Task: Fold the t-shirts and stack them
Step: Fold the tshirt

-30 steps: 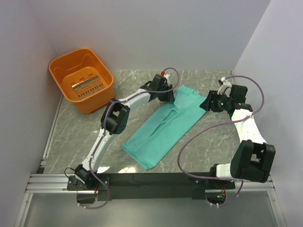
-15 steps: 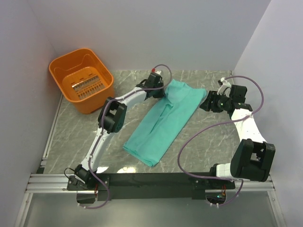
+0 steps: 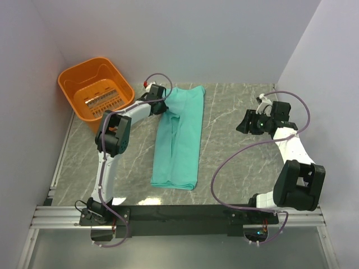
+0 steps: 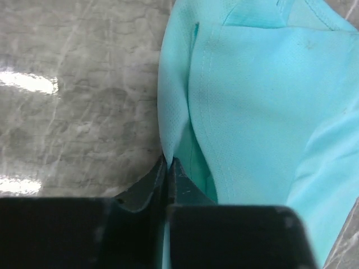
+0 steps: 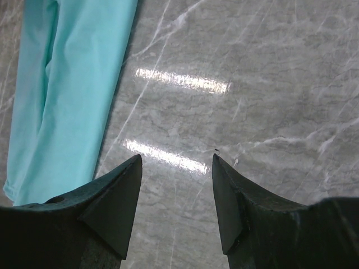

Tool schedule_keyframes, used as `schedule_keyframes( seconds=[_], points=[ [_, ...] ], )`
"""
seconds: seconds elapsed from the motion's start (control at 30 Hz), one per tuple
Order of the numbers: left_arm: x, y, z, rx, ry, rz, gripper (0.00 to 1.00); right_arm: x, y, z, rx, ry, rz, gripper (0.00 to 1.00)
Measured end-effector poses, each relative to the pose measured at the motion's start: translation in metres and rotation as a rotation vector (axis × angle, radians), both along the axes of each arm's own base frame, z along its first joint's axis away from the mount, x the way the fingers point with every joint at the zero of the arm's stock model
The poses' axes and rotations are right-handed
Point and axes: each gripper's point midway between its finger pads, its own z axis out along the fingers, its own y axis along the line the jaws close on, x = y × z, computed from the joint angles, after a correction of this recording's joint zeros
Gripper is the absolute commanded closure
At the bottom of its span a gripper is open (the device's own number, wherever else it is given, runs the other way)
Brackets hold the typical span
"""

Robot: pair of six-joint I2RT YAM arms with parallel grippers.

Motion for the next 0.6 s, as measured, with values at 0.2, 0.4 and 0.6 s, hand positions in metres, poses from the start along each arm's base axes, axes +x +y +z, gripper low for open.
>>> schedule_keyframes(
  seconds=[0.2, 0.4, 0.6],
  points=[
    [-0.002, -0.017, 0.008, -0.045, -0.014, -0.075, 0.45, -0.012, 0.010, -0.003, -0.005, -0.003, 0.121, 0.39],
    [-0.009, -0.034, 0.054, -0.087, -0.085, -0.183, 0.34, -0.037, 0.051, -0.002, -0.032, -0.051, 0.423, 0.39],
    [-0.026, -0.036, 0.167, -0.070, -0.300, -0.281, 0.32, -0.084, 0.119, -0.003, -0.148, -0.220, 0.887, 0.36]
  ],
)
